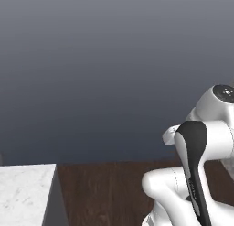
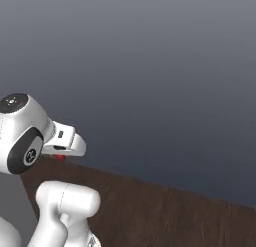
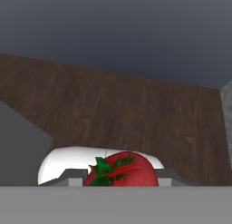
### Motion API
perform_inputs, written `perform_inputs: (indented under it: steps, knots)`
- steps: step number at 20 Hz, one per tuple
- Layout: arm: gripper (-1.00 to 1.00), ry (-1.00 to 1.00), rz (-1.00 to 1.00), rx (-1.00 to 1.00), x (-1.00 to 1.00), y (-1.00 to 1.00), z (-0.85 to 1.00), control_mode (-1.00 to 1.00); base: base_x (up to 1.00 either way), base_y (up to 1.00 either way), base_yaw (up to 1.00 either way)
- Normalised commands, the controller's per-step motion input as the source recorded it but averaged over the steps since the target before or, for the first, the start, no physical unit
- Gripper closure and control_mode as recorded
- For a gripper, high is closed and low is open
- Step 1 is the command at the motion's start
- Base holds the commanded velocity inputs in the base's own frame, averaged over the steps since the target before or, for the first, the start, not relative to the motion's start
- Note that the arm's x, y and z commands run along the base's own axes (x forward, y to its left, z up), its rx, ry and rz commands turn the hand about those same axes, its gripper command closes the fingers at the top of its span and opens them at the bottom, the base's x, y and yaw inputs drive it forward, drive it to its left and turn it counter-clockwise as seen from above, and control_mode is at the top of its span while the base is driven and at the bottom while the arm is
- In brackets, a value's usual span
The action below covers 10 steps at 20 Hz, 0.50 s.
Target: Take the strawberry from the fridge and place it on top of the pancake, located on the dining counter.
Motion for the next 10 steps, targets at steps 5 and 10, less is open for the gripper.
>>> perform_inputs:
  steps: [5,10]
  knots:
    - [1.0,0.0,0.0,0.0,0.0,0.0,0.0,1.0,1.0,0.01,0.63]
    - [1.0,0.0,0.0,0.0,0.0,0.0,0.0,1.0,1.0,-0.13,0.81]
